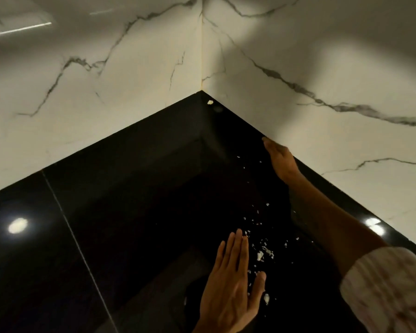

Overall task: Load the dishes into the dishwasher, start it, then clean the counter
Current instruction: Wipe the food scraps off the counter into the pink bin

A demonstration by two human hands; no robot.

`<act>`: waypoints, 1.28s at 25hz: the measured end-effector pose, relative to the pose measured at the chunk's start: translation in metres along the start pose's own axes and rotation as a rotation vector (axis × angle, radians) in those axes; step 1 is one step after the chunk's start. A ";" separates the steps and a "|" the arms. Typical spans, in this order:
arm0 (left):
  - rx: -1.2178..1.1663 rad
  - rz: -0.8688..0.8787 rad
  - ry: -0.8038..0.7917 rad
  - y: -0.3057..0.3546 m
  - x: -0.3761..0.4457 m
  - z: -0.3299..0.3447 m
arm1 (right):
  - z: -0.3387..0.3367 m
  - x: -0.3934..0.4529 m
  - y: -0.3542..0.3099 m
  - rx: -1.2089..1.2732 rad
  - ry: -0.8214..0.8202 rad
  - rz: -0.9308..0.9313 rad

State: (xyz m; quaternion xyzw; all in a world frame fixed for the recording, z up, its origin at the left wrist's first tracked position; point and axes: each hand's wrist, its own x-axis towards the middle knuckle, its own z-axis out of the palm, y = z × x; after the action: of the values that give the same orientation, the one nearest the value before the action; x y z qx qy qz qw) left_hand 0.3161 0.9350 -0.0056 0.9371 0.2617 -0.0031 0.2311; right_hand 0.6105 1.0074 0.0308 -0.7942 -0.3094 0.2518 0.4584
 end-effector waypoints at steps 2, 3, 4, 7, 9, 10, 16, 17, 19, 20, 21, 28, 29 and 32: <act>-0.032 0.016 -0.023 -0.001 0.002 -0.005 | 0.020 0.002 -0.004 -0.047 -0.216 0.027; -0.093 0.047 0.021 -0.003 0.003 -0.005 | 0.029 -0.003 -0.010 -0.060 -0.363 0.032; -0.184 0.041 -0.017 -0.004 0.002 -0.007 | 0.034 -0.012 -0.019 -0.092 -0.474 0.013; -0.220 0.082 0.140 -0.005 -0.001 0.002 | 0.022 -0.026 -0.011 -0.137 -0.202 -0.077; -0.379 0.097 0.175 -0.006 -0.002 -0.001 | 0.008 -0.032 0.014 -0.036 0.234 -0.074; -0.445 0.110 0.168 -0.012 0.005 -0.006 | 0.008 -0.035 0.025 -0.019 0.344 -0.089; -0.297 -0.059 0.308 -0.100 0.188 -0.107 | 0.022 -0.029 0.041 -0.359 0.277 -0.312; -0.237 -0.091 0.187 -0.116 0.227 -0.123 | 0.022 -0.027 0.039 -0.397 0.272 -0.308; -0.056 -0.076 0.065 -0.144 0.303 -0.141 | 0.026 -0.025 0.043 -0.454 0.326 -0.286; 0.000 -0.050 0.058 -0.154 0.339 -0.144 | 0.027 -0.024 0.045 -0.475 0.339 -0.277; 0.032 -0.031 0.047 -0.158 0.367 -0.145 | 0.028 -0.023 0.046 -0.490 0.327 -0.270; -0.015 -0.001 0.034 -0.135 0.391 -0.135 | 0.028 -0.024 0.040 -0.534 0.301 -0.240; -0.013 0.053 0.033 -0.123 0.363 -0.123 | 0.027 -0.024 0.038 -0.512 0.310 -0.239; -0.039 0.330 -0.090 -0.077 0.243 -0.080 | 0.024 -0.029 0.037 -0.335 0.393 -0.224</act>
State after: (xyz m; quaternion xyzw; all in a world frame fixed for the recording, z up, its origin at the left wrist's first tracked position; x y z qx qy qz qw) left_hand 0.4786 1.1463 0.0022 0.9615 0.0937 -0.0021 0.2582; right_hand 0.5838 0.9862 -0.0096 -0.8534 -0.3376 -0.0138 0.3970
